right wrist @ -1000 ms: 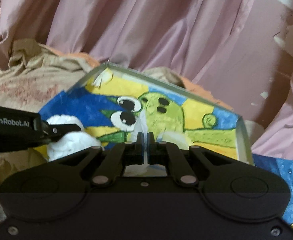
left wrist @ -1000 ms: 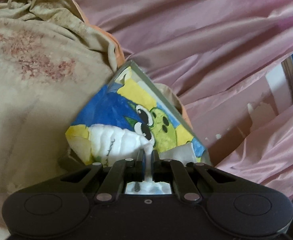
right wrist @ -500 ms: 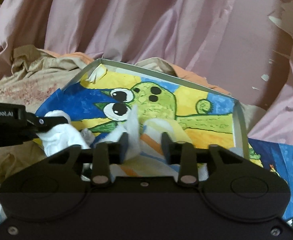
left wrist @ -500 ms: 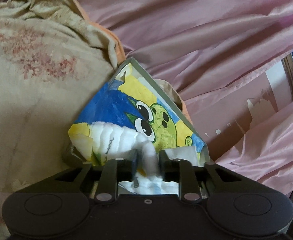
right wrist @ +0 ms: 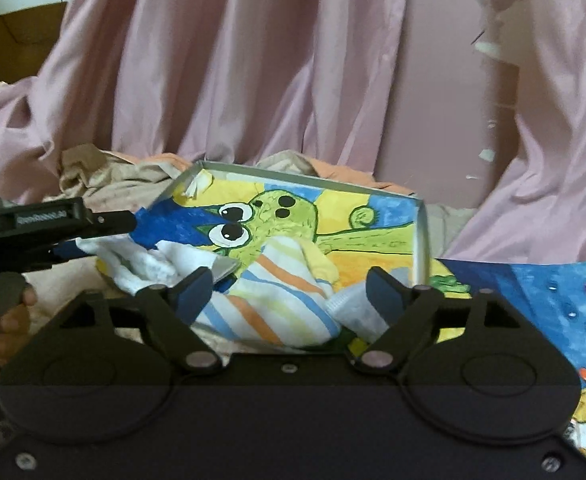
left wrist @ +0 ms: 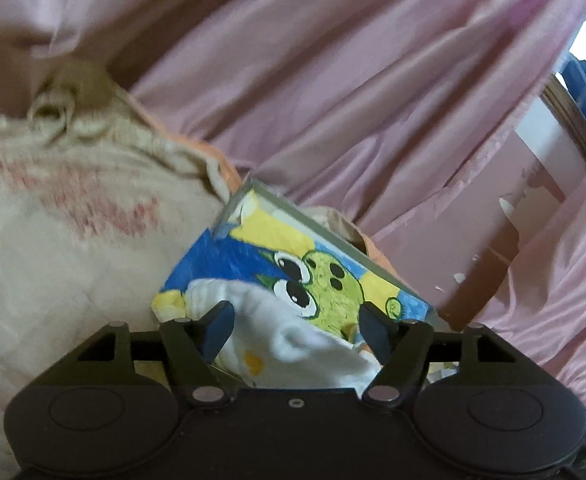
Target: Organize soft objects
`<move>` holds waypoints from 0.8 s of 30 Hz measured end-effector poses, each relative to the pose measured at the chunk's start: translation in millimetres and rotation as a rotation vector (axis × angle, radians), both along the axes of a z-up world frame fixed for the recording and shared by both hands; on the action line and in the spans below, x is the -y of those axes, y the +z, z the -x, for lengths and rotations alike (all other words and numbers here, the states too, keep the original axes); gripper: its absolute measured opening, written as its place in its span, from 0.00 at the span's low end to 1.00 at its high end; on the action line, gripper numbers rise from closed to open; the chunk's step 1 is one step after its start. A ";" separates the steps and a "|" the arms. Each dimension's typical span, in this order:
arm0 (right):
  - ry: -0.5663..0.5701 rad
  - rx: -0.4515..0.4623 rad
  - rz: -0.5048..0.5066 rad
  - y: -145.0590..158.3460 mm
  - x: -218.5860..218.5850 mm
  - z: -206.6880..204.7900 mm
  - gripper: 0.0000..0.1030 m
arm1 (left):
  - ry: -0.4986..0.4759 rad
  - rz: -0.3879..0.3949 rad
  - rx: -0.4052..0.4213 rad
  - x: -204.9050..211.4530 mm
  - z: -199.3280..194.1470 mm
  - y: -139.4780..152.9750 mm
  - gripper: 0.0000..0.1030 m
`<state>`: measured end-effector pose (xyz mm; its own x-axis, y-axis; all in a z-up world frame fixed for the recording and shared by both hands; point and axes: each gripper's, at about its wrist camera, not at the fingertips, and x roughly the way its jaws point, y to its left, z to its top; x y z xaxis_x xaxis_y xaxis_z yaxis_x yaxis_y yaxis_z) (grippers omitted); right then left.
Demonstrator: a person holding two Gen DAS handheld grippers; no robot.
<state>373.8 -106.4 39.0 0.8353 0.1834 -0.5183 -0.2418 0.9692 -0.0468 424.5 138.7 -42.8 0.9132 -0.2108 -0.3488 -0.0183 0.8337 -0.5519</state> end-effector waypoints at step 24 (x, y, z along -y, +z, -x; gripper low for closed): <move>-0.017 0.125 -0.131 3.7 82.3 171.0 0.99 | -0.050 -0.278 0.039 97.9 84.8 24.1 0.83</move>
